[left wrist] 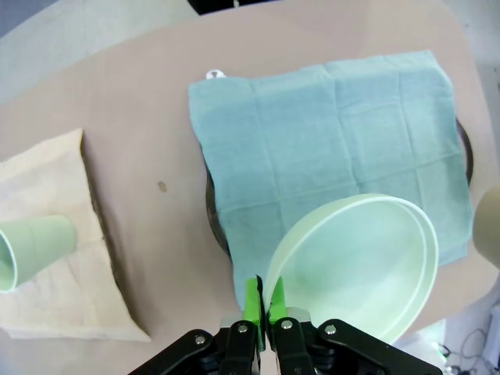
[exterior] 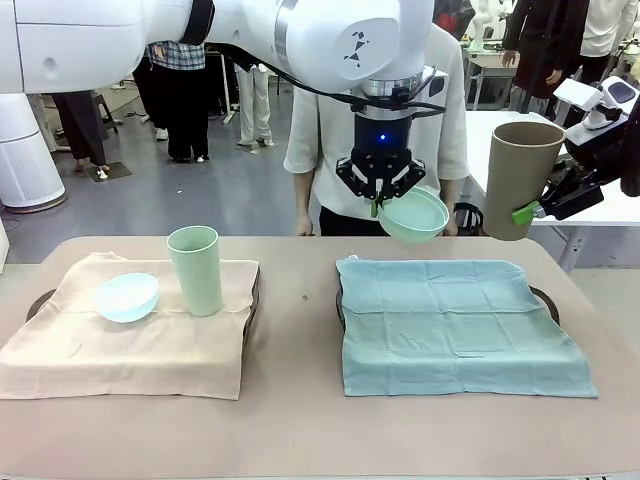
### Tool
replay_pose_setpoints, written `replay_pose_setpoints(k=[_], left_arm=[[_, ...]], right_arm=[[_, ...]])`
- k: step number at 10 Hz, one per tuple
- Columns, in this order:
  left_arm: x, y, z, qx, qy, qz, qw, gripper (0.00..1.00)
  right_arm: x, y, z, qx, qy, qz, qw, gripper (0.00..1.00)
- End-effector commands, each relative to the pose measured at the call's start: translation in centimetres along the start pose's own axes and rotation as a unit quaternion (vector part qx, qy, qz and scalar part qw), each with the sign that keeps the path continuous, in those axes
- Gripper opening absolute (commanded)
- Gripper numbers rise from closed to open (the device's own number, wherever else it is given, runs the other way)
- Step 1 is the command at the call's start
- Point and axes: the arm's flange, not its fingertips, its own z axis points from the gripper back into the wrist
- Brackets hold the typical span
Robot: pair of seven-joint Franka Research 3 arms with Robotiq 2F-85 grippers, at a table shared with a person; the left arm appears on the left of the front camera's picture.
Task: Set up a tray with a mat and arrange the tableware.
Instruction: Place the Picnic Bowl and Reusable plastic cup back onto the Handle tray in front of the human's position.
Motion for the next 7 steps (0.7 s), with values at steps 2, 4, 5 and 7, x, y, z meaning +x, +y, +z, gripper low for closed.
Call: replay_pose_setpoints(k=[2,4,5,7], left_arm=[[0.7,0.4,-2.6,-0.006,0.011,0.018,1.0,0.04],[0.6,0.3,-6.5,-0.043,0.005,0.011,0.999,0.04],[0.5,0.1,-8.0,-0.056,0.014,0.01,0.998,0.04],[0.3,0.0,-11.5,-0.048,0.051,0.006,0.997,0.04]], right_arm=[[-4.9,-2.2,-2.7,0.036,-0.02,-0.012,0.999,0.81],[-9.5,-3.2,-5.4,0.034,-0.028,-0.026,0.999,0.81],[-10.9,-3.4,-6.0,0.027,-0.035,-0.017,0.999,0.81],[-12.4,-3.6,-7.3,0.013,-0.053,0.014,0.998,0.81]])
